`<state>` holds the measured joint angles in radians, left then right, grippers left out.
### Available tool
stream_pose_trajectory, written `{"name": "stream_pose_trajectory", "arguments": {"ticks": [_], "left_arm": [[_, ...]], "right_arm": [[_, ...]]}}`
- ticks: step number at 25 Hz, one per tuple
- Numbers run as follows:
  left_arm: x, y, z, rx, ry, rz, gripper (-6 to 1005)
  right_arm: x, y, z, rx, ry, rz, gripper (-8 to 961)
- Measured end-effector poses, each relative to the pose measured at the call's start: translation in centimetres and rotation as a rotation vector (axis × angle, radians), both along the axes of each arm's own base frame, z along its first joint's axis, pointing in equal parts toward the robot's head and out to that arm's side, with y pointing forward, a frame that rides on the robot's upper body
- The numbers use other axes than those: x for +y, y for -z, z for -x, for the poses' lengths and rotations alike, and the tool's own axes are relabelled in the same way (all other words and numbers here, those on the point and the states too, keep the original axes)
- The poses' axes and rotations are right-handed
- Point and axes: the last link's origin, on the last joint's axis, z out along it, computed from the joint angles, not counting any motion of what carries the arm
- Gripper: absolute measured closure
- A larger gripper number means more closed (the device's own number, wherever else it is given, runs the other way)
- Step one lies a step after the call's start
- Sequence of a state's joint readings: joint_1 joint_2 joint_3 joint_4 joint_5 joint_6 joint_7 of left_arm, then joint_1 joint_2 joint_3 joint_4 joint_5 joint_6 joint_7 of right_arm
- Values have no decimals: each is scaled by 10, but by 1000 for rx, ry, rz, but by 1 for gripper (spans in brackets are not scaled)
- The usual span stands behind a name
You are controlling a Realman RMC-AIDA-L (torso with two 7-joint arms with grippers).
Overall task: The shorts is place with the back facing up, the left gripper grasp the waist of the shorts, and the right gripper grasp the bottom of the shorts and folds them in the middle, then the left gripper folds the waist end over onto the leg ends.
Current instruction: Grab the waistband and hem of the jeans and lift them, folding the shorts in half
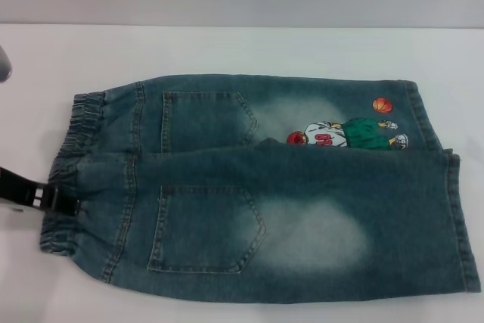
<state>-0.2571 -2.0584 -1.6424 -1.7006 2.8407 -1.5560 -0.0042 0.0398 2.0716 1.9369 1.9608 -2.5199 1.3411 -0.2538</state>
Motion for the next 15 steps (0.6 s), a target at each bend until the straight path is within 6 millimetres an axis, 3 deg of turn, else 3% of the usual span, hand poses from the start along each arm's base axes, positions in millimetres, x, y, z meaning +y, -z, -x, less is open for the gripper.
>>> {"name": "stream_pose_trajectory", "arguments": {"ticks": [15], "left_arm": [[-13, 15, -3, 14, -58, 68, 215]], "right_arm": [[0, -5, -10, -21, 4, -17, 263]]}}
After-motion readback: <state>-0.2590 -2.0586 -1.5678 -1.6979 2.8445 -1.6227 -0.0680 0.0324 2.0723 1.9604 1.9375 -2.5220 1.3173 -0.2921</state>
